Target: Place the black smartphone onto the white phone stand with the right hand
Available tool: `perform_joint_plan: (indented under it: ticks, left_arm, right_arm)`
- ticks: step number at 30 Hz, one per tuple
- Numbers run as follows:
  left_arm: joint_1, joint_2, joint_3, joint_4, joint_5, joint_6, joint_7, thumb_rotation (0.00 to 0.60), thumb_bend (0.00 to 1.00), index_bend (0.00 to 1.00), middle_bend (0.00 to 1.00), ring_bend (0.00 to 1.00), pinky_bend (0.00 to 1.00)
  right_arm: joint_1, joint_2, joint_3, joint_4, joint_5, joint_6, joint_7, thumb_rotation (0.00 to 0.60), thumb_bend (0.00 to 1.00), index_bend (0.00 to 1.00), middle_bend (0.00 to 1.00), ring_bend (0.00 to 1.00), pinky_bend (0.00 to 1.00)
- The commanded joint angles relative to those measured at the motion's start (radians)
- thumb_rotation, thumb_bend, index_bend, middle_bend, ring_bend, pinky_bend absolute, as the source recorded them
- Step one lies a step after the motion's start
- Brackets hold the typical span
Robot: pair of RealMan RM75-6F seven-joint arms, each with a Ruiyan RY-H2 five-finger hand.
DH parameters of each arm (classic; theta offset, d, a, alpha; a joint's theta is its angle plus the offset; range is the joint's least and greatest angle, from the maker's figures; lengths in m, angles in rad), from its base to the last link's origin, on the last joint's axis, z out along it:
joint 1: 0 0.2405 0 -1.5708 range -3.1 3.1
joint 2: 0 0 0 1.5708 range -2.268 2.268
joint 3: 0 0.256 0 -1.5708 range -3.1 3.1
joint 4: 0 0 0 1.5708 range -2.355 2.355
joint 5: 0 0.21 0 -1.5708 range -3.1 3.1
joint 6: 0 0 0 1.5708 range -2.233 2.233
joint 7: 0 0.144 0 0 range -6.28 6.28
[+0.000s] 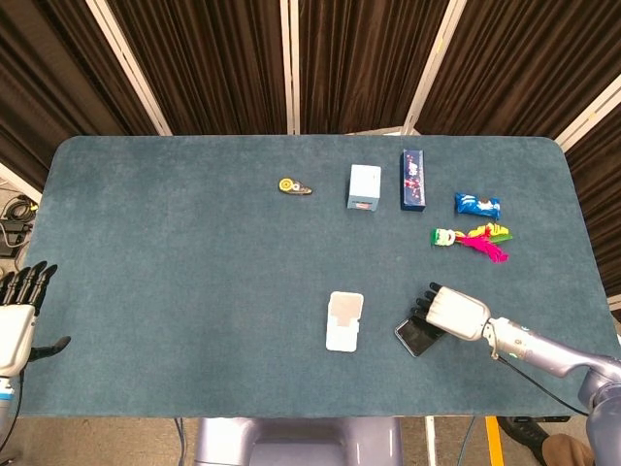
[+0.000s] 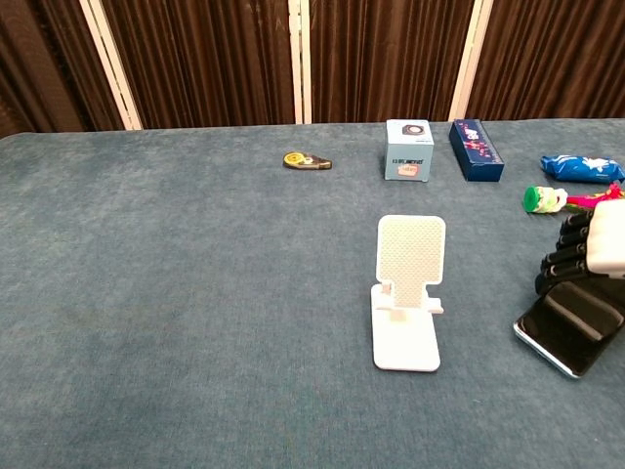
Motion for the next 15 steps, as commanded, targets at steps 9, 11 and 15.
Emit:
perform_joint_plan:
  ticks: [9, 11, 15]
  left_arm:
    - [-0.001, 0.009, 0.003, -0.004, 0.006, -0.001, -0.015, 0.6, 0.0, 0.0, 0.0, 0.0, 0.0]
    - [-0.001, 0.011, 0.003, -0.005, 0.007, -0.001, -0.02, 0.6, 0.0, 0.0, 0.0, 0.0, 0.0]
    - [0.0, 0.015, 0.002, -0.005, 0.005, -0.001, -0.028, 0.6, 0.0, 0.0, 0.0, 0.0, 0.0]
  right_arm:
    - [0.011, 0.108, 0.049, -0.098, 0.01, 0.158, -0.204, 0.6, 0.32, 0.57, 0.57, 0.45, 0.42]
    - [0.021, 0.139, 0.07, -0.146, 0.004, 0.198, -0.292, 0.6, 0.32, 0.57, 0.57, 0.45, 0.42]
    - [0.044, 0.203, 0.095, -0.259, -0.017, 0.24, -0.423, 0.6, 0.32, 0.57, 0.57, 0.46, 0.43]
